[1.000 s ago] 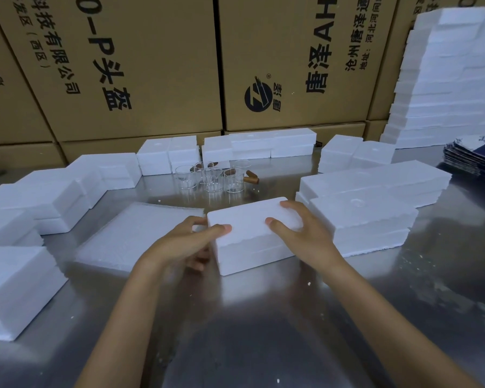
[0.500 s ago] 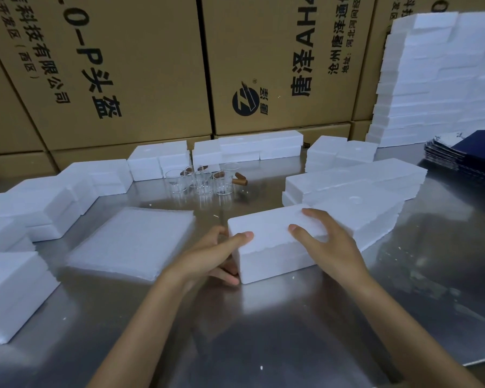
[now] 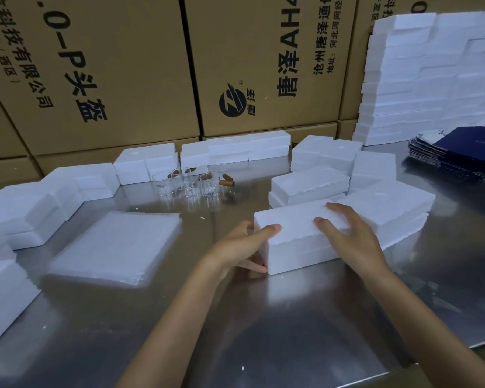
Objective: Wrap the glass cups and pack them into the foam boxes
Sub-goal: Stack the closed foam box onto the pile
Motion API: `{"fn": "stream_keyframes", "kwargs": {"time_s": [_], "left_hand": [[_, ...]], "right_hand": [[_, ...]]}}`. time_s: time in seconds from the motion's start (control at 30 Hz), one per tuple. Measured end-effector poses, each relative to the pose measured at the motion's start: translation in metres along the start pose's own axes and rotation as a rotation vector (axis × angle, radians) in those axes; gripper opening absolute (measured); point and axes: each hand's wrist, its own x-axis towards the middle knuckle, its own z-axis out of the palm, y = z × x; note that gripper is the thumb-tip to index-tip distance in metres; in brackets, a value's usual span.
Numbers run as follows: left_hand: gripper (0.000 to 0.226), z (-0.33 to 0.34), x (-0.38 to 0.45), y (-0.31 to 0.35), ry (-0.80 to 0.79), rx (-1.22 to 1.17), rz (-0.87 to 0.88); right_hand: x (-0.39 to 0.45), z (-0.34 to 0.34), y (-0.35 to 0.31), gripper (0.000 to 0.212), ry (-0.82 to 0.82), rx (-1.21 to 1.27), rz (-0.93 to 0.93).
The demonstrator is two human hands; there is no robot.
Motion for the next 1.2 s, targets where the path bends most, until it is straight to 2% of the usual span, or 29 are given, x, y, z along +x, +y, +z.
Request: {"fn": "stream_keyframes", "kwargs": {"time_s": [0.27,0.43,0.57,0.67,0.73,0.83,0.9,1.03,1.13,1.2], "left_hand": [[0.051,0.019,0.021,0.005,0.05,-0.028,0.01],[0.047,0.03,0.034,0.011,0.083,-0.045,0.01],[0.049,0.039,0.045,0.016,0.116,-0.054,-0.018],[0.049,0.045,0.055,0.019,0.122,-0.067,-0.029],[0.049,0.051,0.061,0.021,0.13,-0.073,-0.015],[0.049,0.058,0.069,0.021,0.166,-0.086,-0.007],[0.049,0.06,0.074,0.018,0.179,-0.105,-0.001],[0.03,0.057,0.067,0.011,0.148,-0.094,0.056],[0.041,0.048,0.06,0.002,0.08,-0.156,0.013],[0.034,0.04,0.055,-0.004,0.063,-0.183,-0.003]], "right_hand": [[0.026,-0.003,0.004,0.042,-0.004,0.058,-0.013],[0.039,0.002,0.003,0.044,0.086,0.051,-0.048],[0.043,0.01,-0.002,0.04,0.179,-0.036,-0.063],[0.042,0.017,-0.008,0.031,0.232,-0.251,-0.191],[0.039,0.027,-0.014,0.028,0.195,-0.366,-0.317],[0.032,0.05,-0.019,0.032,0.093,-0.426,-0.399],[0.029,0.058,-0.019,0.034,0.132,-0.456,-0.42],[0.023,0.061,-0.016,0.041,0.195,-0.504,-0.449],[0.024,0.061,-0.019,0.037,0.189,-0.487,-0.422],[0.024,0.063,-0.025,0.036,0.188,-0.478,-0.408]]}}
